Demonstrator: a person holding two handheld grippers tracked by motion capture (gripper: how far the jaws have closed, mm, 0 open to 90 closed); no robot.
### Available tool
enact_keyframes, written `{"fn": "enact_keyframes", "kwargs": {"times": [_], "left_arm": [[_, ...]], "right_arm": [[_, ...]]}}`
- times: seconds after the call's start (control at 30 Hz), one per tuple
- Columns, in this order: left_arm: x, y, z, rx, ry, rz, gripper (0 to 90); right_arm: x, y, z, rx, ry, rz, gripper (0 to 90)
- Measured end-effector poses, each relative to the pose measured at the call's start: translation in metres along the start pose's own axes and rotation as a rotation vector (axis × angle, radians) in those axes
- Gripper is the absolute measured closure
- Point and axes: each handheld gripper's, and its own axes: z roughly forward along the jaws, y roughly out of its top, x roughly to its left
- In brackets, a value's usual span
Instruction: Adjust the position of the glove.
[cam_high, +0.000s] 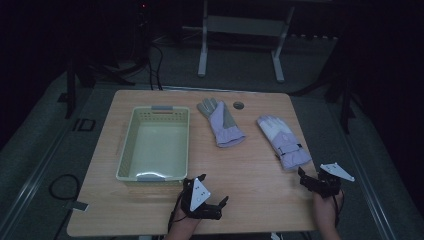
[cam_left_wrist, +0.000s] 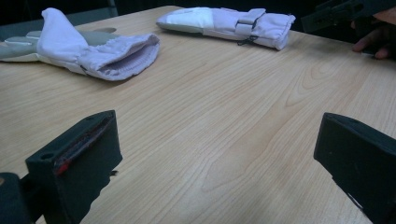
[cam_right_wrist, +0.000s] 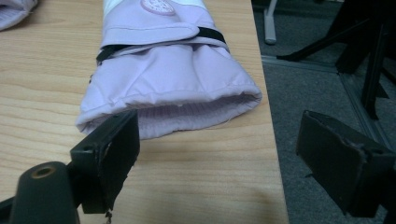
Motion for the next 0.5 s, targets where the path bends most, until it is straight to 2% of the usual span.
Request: {"fn": "enact_keyframes", "kwargs": {"times": [0.17,0.27,0.4,0.5], "left_arm": [[0.0,0.0,0.0,0.001,-0.002,-0.001,0.9],[0.0,0.0,0.0,0.001,-0.001,-0.001,0.9],[0.0,0.0,0.001,0.005,-0.002,0.001,0.9],[-0.001,0.0,0.001,0.003,-0.004,0.013,0.9]], "right_arm": [[0.006,0.0,0.001,0.017,-0.01,-0.047,13.7],[0.005,0.003,0.004,0.049,-0.009,-0.029,13.7],[0.002,0.008,0.006,0.091,0.038,0.01,13.6],[0.005,0.014,0.006,0.138,0.107,0.022,13.3]]}}
